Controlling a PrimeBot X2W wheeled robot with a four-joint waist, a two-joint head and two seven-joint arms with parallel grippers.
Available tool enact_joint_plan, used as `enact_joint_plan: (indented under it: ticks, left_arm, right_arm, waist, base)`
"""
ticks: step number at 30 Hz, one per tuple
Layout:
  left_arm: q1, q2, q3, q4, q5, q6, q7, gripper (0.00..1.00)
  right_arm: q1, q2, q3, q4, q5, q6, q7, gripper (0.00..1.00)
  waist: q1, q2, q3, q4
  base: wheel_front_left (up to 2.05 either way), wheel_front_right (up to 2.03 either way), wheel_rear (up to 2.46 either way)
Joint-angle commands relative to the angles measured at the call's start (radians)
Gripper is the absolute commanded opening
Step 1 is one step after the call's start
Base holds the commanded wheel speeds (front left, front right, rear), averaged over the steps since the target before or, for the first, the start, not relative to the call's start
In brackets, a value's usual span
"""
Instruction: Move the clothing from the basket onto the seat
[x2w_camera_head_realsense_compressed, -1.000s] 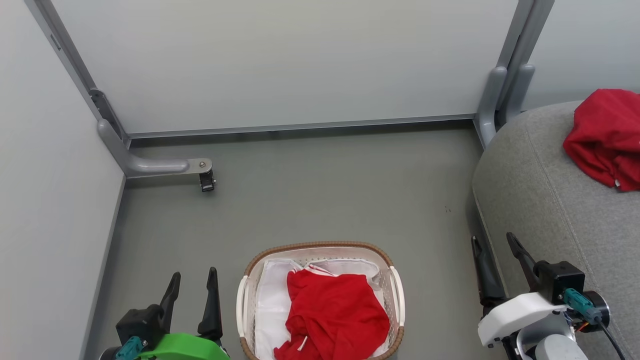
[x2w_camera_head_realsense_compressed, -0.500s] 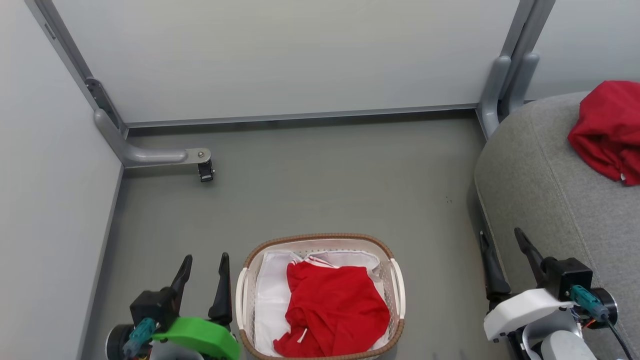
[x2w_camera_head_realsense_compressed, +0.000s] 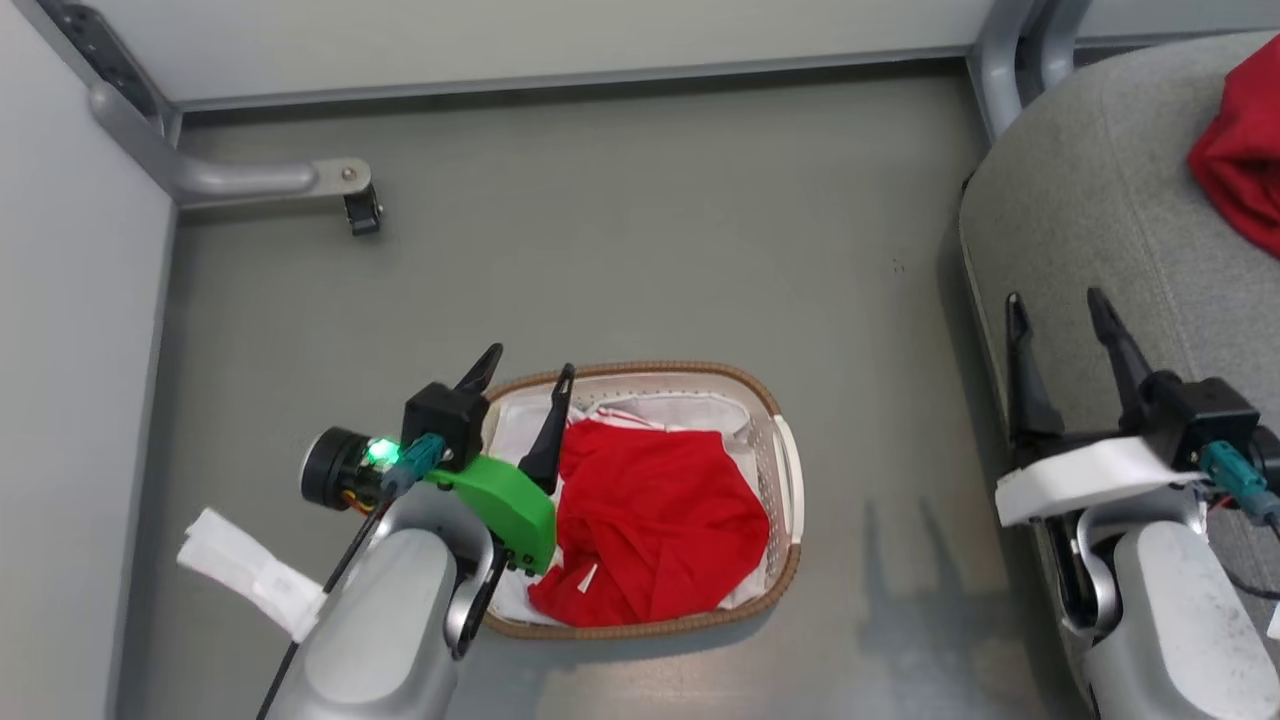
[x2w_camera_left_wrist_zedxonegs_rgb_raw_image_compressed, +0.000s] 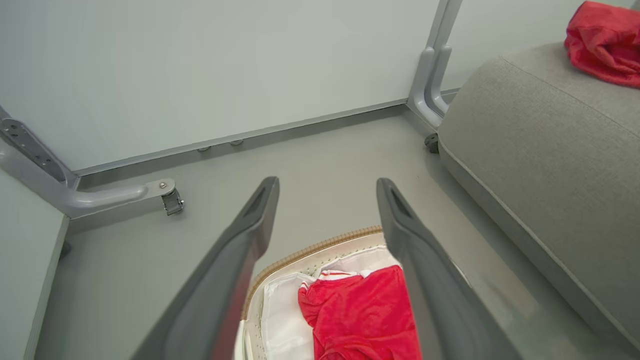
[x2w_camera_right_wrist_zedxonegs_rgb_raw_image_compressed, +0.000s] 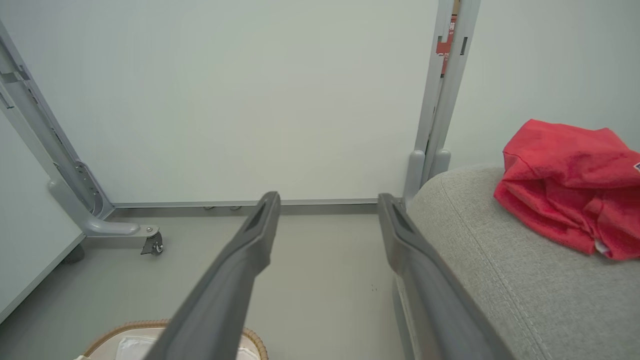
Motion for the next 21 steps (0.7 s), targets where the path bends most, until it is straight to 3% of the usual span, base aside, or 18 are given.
enact_joint_plan:
  ticks: [1,10,21]
  left_arm:
    - [-0.049,-0.001,-0.020,0.029,0.008,-0.006,0.003,1.00]
    - [-0.268,-0.007,-0.180,0.265,0.045,-0.015,0.048,1.00]
    - [-0.449,0.005,-0.358,0.441,0.002,-0.016,0.065,1.00]
  right_arm:
    - [-0.038,-0.003,-0.006,-0.011,-0.007,-0.001,-0.005,1.00]
    - [-0.215,-0.003,0.012,-0.089,0.003,-0.001,-0.005,1.00]
    - [-0.333,-0.002,0.073,-0.164,0.047,-0.001,-0.005,1.00]
  waist:
    - [0.0000,0.0000,0.181,-0.054]
    - [0.0000,0.0000,0.435,-0.148]
    - [0.0000,0.0000,0.631,-0.234]
  base:
    - [0.00,0.00,0.00]
    - [0.00,0.00,0.00]
    - [0.00,0.00,0.00]
